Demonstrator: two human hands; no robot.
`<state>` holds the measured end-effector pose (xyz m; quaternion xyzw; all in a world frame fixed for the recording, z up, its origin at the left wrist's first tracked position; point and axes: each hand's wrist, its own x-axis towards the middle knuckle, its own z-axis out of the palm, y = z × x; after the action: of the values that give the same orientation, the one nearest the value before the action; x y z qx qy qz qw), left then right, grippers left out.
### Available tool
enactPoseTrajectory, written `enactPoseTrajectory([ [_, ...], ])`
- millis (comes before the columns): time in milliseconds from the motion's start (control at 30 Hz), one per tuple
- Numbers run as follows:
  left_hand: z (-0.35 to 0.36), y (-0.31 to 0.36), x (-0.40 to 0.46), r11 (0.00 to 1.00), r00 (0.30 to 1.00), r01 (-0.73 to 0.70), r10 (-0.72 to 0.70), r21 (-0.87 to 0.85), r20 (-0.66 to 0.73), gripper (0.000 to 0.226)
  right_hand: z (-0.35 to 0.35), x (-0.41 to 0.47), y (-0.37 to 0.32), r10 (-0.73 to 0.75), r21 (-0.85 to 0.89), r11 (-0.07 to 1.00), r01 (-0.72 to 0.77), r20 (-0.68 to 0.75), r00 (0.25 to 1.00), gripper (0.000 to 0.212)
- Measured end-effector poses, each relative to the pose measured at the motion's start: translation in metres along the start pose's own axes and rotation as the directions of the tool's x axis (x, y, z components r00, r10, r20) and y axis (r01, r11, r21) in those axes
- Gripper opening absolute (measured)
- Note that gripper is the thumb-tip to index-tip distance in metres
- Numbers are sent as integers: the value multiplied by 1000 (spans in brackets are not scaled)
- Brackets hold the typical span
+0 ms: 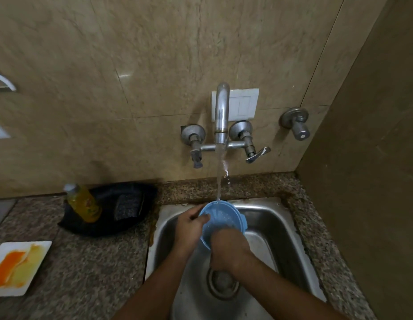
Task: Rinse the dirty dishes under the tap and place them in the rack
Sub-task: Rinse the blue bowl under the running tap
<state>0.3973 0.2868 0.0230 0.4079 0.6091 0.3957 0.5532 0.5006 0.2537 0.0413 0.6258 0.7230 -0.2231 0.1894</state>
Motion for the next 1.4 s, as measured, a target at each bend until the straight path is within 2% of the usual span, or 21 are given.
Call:
enactPoseTrajectory([
  [100, 0, -1, -3, 1000, 1000, -7, 7, -3, -1, 37, -2, 3, 14, -108, 121, 985, 120, -105, 989, 86],
  [167, 1, 3, 0, 1000, 1000, -9, 9, -12, 24, 37, 3, 6, 10, -195, 290, 926, 241, -178, 964, 83],
  [233, -3, 5, 4, 1000, 997, -16, 18, -20, 70, 33, 11, 8, 9, -238, 409, 865, 291, -177, 955, 79],
  [267, -4, 5, 3, 999, 995, -26, 28, -23, 93, 32, 11, 8, 11, -254, 393, 867, 306, -179, 951, 72],
  [333, -5, 5, -1, 999, 993, -38, 39, -14, 108, 33, 3, 6, 17, -262, 218, 926, 309, -221, 940, 58],
  [367, -5, 5, 0, 999, 994, -41, 42, -7, 103, 34, 2, 8, 19, -235, 142, 949, 281, -275, 932, 61],
  [467, -5, 10, 7, 999, 995, -35, 37, -22, 98, 30, 10, 13, 10, -264, 274, 891, 362, -336, 904, 66],
  [500, -6, 11, 9, 999, 994, -37, 39, -21, 102, 29, 12, 12, 10, -292, 326, 865, 382, -293, 910, 62],
  [567, -7, 7, 8, 999, 993, -45, 44, 9, 114, 31, 11, 13, 20, -315, 284, 891, 354, -176, 933, 56],
  [600, -6, 3, 4, 999, 993, -46, 43, 23, 110, 33, 10, 14, 24, -287, 227, 920, 320, -165, 944, 62],
  [667, -3, -1, 3, 1000, 996, -27, 25, 15, 82, 34, 13, 14, 24, -216, 174, 945, 276, -302, 928, 86],
  [733, -5, 1, 7, 999, 997, -9, 12, -44, 81, 28, 24, 10, 14, -272, 232, 896, 379, -388, 880, 102],
  [800, -10, 4, 9, 999, 995, -16, 20, -49, 98, 24, 30, 2, 13, -371, 200, 864, 461, -366, 854, 109],
  [900, -11, -2, 6, 998, 997, 5, -1, -59, 74, 26, 28, -4, 25, -447, -82, 886, 456, -408, 796, 89],
  [967, -11, -3, 6, 999, 1000, 13, -12, -50, 27, 25, 24, -6, 23, -454, -110, 882, 458, -457, 765, 67],
  [1067, -15, -5, 9, 1000, 1000, -6, 6, 0, 24, 27, 31, -3, 33, -473, 4, 859, 512, -374, 797, 58],
  [1133, -13, 1, 8, 996, 999, -45, 44, 79, 11, 34, 37, 1, 42, -419, -12, 889, 458, -428, 801, 47],
  [1200, -4, 9, 8, 968, 992, -122, 123, 218, 6, 39, 43, 6, 36, -293, 10, 939, 344, -503, 813, 39],
  [1267, 4, 20, 6, 910, 986, -162, 163, 381, 29, 40, 51, 12, 17, -251, 85, 938, 337, -503, 827, 38],
  [1333, 2, 25, 9, 878, 992, -123, 119, 462, 39, 49, 53, 13, 2, -202, 337, 857, 390, -476, 856, 36],
  [1400, -1, 17, 4, 877, 996, -55, 17, 477, 84, 61, 46, 14, 1, -44, 614, 690, 384, -494, 868, 37],
])
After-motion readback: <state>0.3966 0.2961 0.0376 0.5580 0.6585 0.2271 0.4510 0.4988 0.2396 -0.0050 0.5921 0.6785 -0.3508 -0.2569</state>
